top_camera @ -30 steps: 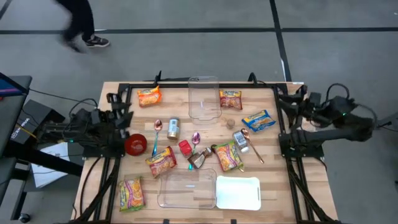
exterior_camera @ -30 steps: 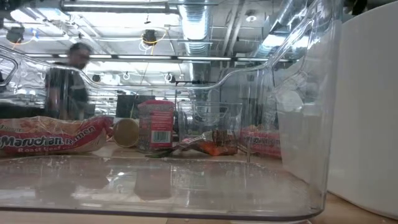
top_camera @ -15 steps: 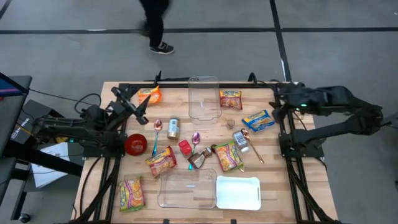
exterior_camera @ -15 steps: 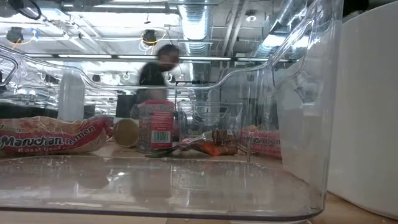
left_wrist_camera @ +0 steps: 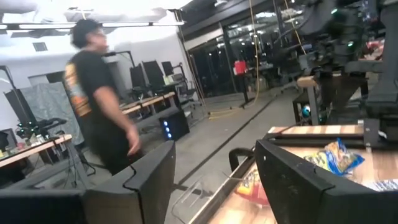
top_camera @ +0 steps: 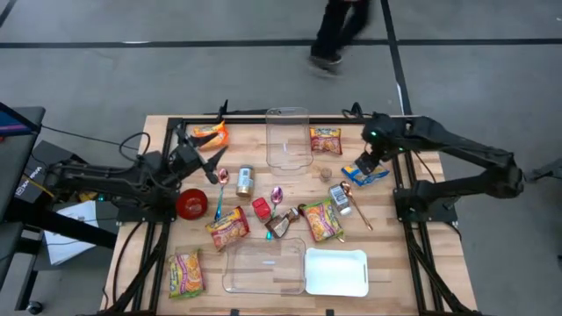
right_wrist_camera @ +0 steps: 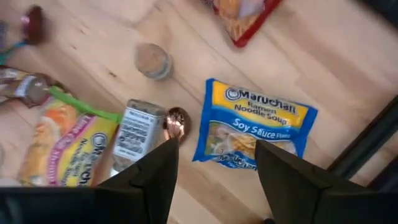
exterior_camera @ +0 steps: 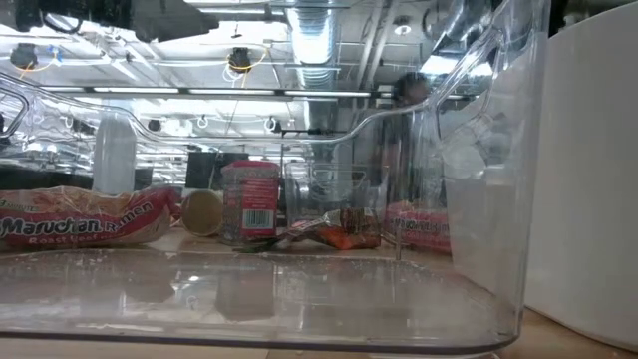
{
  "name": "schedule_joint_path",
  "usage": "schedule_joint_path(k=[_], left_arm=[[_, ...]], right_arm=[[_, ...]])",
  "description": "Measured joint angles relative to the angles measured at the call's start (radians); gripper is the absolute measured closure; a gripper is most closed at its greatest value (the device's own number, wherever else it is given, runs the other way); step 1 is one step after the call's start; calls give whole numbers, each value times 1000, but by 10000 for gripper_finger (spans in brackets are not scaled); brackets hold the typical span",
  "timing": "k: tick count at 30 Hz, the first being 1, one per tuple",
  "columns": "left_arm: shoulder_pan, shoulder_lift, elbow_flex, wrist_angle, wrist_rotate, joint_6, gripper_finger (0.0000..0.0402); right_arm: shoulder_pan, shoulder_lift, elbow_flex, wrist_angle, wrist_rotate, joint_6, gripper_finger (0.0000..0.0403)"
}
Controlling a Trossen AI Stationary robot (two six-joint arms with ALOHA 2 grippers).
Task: Pick & Place Food Item
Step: Put the blue noodle pack into the top transparent bin
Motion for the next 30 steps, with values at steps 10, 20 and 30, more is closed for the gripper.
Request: schedule_joint_path(k=[10, 20, 30], left_arm=[[0, 22, 0, -3, 0, 3, 186], [5, 21, 0, -4, 0, 7, 186], [5, 21, 0, -4, -1, 0, 190]], right_arm=[[-139, 54, -191, 174, -128, -45, 216], [-175, 147, -319, 274, -147, -64, 227], [-226, 152, -320, 261, -68, -86, 234]])
